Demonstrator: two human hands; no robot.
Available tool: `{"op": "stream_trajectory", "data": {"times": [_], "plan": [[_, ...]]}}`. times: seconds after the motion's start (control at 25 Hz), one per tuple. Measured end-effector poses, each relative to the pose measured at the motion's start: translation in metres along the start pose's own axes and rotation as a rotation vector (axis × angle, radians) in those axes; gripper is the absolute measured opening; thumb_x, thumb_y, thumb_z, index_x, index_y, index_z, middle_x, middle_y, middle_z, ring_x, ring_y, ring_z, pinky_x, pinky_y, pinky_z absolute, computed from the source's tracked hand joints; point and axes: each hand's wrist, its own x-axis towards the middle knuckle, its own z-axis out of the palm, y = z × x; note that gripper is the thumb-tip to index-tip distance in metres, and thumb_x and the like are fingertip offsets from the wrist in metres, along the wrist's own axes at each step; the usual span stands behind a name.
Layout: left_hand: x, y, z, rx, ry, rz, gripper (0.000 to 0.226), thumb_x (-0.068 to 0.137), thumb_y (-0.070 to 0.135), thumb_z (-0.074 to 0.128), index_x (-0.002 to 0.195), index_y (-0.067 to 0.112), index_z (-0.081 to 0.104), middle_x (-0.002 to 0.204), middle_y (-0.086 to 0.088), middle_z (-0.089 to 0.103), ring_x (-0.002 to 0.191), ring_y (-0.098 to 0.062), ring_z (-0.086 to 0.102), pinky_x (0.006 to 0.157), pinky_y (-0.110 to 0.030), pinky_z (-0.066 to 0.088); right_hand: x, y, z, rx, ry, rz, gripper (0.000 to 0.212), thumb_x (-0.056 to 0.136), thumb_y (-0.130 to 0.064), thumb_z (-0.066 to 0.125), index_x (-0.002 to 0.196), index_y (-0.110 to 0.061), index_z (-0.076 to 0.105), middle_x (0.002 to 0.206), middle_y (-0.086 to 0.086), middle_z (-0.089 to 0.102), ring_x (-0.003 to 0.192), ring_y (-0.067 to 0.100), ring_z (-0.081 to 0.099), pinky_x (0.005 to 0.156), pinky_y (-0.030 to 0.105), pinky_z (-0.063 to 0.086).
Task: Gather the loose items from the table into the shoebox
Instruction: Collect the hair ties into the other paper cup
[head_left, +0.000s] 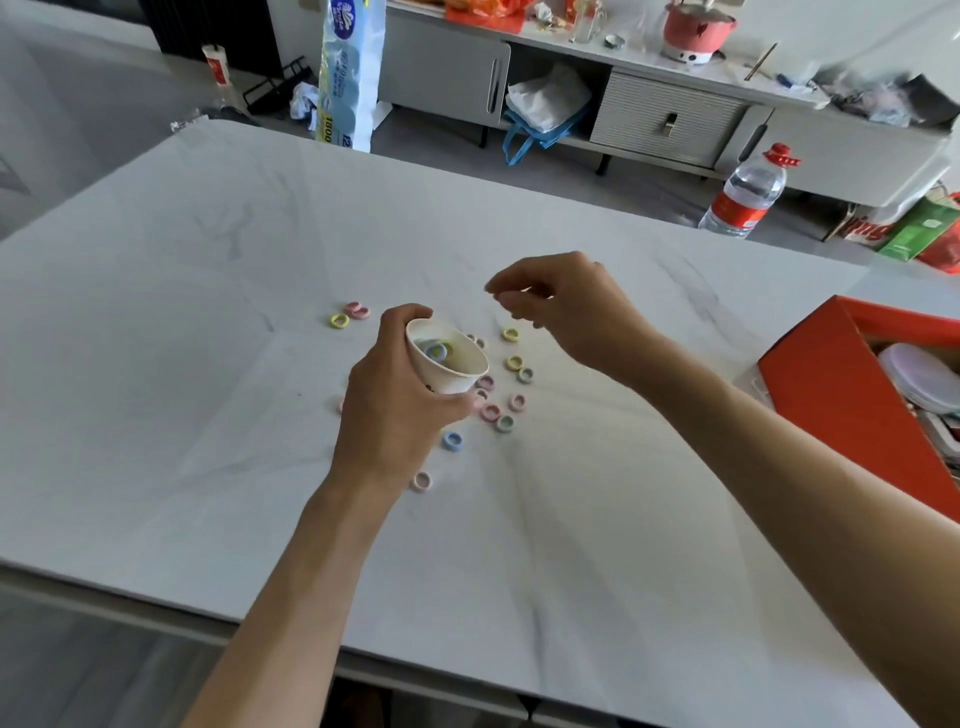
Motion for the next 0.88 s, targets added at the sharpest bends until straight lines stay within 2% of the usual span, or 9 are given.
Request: {"op": "stream_trajectory", "data": {"times": [0.08,0.16,0.24,0.36,0.48,0.6,0.68,0.76,0.88], "plan": [[0.002,-0.001,0.000,-0.023,0.013,-0.019,0.077,0.058,0.024,0.093,0.121,0.029,0.049,0.098,0.016,0.063,0.093,-0.010,0.060,0.066,-0.004,0.041,0.018,0.032,0.007,-0.148,0.015,0.163,0.035,0.096,-0.034,0.055,0.127,-0.020,0.061,0.114,-0.007,0.067,0.111,0.011,0.060,0.086,0.016,0.042],[0.004,-0.002,-0.001,-0.027,0.013,-0.031,0.077,0.056,0.026,0.092,0.120,0.031,0.049,0.096,0.016,0.063,0.091,-0.010,0.059,0.065,-0.005,0.042,0.031,0.064,0.022,-0.231,-0.158,0.333,0.055,0.099,-0.044,0.045,0.146,-0.015,0.041,0.149,0.007,0.042,0.137,0.024,0.037,0.111,0.031,0.028],[0.005,-0.002,0.000,-0.020,0.014,-0.033,0.076,0.056,0.027,0.092,0.119,0.031,0.049,0.095,0.019,0.062,0.090,-0.008,0.059,0.065,-0.008,0.044,0.035,0.083,0.040,-0.248,-0.276,0.343,0.056,0.101,-0.045,0.039,0.148,-0.016,0.035,0.155,0.008,0.030,0.143,0.026,0.025,0.117,0.039,0.019],[0.007,-0.003,0.000,-0.004,0.021,-0.041,0.077,0.055,0.028,0.092,0.119,0.032,0.049,0.093,0.022,0.061,0.088,-0.008,0.058,0.064,-0.007,0.043,0.032,0.093,0.061,-0.328,-0.206,0.200,0.044,0.097,-0.038,0.050,0.137,-0.019,0.053,0.144,0.008,0.045,0.134,0.026,0.037,0.111,0.037,0.029],[0.008,-0.004,0.001,-0.004,0.015,-0.049,0.077,0.056,0.027,0.092,0.120,0.032,0.049,0.093,0.021,0.060,0.089,-0.009,0.058,0.062,-0.003,0.039,0.024,0.088,0.069,-0.233,0.012,0.143,0.023,0.086,-0.023,0.063,0.107,-0.022,0.072,0.108,0.004,0.062,0.100,0.021,0.057,0.085,0.032,0.047],[0.006,-0.004,0.003,-0.008,0.005,-0.049,0.077,0.056,0.026,0.092,0.121,0.031,0.050,0.092,0.023,0.059,0.089,-0.010,0.057,0.063,-0.001,0.038,0.019,0.080,0.071,-0.253,-0.009,0.114,0.007,0.083,-0.013,0.066,0.087,-0.016,0.071,0.083,0.002,0.063,0.079,0.023,0.062,0.066,0.029,0.047],[0.005,-0.004,0.004,-0.002,0.002,-0.051,0.077,0.056,0.026,0.092,0.121,0.030,0.050,0.091,0.023,0.058,0.091,-0.010,0.057,0.064,-0.001,0.037,0.018,0.073,0.071,-0.335,-0.081,0.129,0.009,0.084,-0.010,0.062,0.086,-0.014,0.069,0.082,0.006,0.067,0.080,0.027,0.064,0.066,0.030,0.050],[0.005,-0.004,0.004,0.005,0.001,-0.055,0.076,0.056,0.026,0.092,0.120,0.030,0.050,0.091,0.023,0.058,0.089,-0.009,0.057,0.063,0.000,0.037,0.014,0.070,0.070,-0.409,-0.117,0.152,0.016,0.086,-0.006,0.054,0.092,-0.012,0.068,0.091,0.012,0.068,0.084,0.031,0.064,0.068,0.033,0.051],[0.005,-0.005,0.003,0.006,-0.007,-0.066,0.074,0.057,0.026,0.092,0.117,0.032,0.050,0.092,0.021,0.060,0.087,-0.008,0.059,0.062,-0.001,0.038,0.004,0.070,0.067,-0.356,-0.114,0.170,0.024,0.084,0.000,0.049,0.094,-0.010,0.068,0.093,0.013,0.068,0.082,0.029,0.064,0.067,0.031,0.051]]}}
